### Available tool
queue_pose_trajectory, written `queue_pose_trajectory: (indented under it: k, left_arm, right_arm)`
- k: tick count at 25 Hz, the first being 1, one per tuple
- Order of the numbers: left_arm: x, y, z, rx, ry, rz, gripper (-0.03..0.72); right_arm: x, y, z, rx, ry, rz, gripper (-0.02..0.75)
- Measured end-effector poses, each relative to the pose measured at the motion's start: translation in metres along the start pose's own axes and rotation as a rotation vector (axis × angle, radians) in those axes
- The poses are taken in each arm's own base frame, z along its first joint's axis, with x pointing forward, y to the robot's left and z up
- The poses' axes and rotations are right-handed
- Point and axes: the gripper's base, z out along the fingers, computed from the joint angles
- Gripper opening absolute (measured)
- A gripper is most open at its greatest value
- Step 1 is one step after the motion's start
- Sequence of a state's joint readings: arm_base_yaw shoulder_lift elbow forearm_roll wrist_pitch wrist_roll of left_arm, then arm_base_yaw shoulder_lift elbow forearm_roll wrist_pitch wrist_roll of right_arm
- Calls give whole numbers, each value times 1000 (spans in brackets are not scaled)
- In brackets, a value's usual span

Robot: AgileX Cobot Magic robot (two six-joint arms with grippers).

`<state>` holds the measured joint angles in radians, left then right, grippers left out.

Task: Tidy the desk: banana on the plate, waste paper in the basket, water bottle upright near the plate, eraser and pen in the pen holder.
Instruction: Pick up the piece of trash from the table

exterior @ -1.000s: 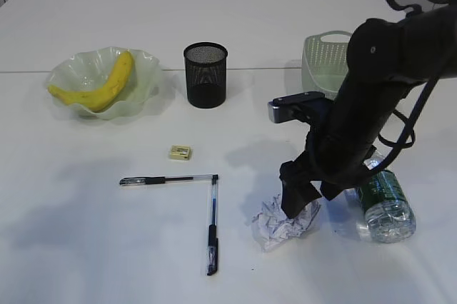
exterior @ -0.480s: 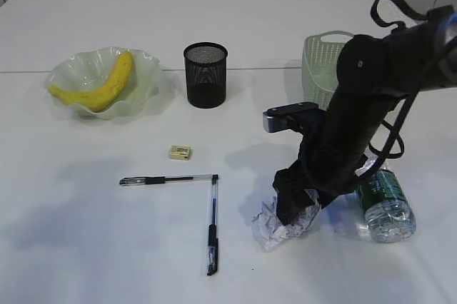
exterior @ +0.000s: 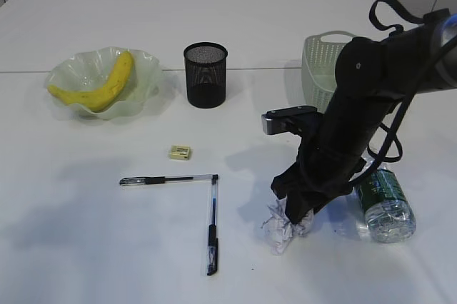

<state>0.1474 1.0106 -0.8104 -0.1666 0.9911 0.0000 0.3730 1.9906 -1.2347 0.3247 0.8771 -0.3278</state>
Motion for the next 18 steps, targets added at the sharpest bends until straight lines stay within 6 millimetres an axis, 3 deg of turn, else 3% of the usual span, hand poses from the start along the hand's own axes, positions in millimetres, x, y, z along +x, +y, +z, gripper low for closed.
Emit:
queue_pose_trajectory:
  k: [3,9,13,18]
  left_arm:
    - [0,0,0,0,0,0,486]
    - [0,0,0,0,0,0,486]
    - [0,0,0,0,0,0,486]
    - [0,0,0,0,0,0,486]
  right_arm:
    - [1,1,0,-10,12,4,141]
    - [3,4,-10,-19,8,1,113]
    - [1,12,-38,-14,-65,-20,108]
    - [-14,21,-90,27,-224,-68,107]
